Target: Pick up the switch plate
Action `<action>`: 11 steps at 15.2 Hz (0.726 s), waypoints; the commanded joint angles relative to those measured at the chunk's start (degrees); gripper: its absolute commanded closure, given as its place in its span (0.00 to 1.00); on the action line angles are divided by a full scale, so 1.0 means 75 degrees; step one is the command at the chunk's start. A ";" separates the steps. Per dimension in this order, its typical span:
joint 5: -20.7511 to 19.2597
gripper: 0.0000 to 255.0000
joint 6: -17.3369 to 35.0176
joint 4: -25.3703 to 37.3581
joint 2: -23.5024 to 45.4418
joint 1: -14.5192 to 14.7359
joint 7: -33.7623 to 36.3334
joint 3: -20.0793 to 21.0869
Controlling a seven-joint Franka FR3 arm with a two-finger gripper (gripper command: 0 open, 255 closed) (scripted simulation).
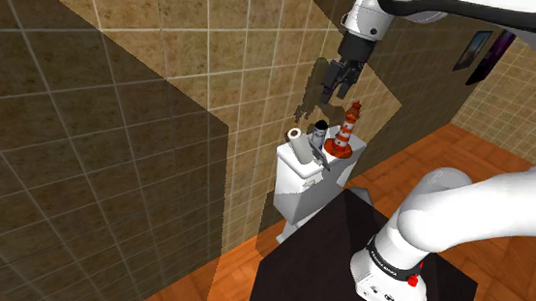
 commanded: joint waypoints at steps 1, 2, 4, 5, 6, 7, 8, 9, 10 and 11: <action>0.0000 0.00 0.0000 0.0000 0.0000 0.0000 0.0000 0.0000; -0.0101 0.00 0.0245 -0.0183 0.0061 -0.0055 0.0021 0.0021; -0.0305 0.00 0.0741 -0.0525 0.0211 -0.0171 0.0073 0.0058; -0.0409 0.00 0.0993 -0.0684 0.0300 -0.0232 0.0103 0.0074; -0.0515 0.00 0.1246 -0.0835 0.0400 -0.0296 0.0138 0.0088; -0.0624 0.00 0.1501 -0.0977 0.0510 -0.0360 0.0176 0.0100; -0.0736 0.00 0.1759 -0.1112 0.0629 -0.0426 0.0219 0.0110; -0.0851 0.00 0.2018 -0.1237 0.0759 -0.0495 0.0266 0.0118; -0.0968 0.00 0.2278 -0.1353 0.0900 -0.0567 0.0318 0.0126; -0.1089 0.00 0.2540 -0.1460 0.1050 -0.0642 0.0374 0.0132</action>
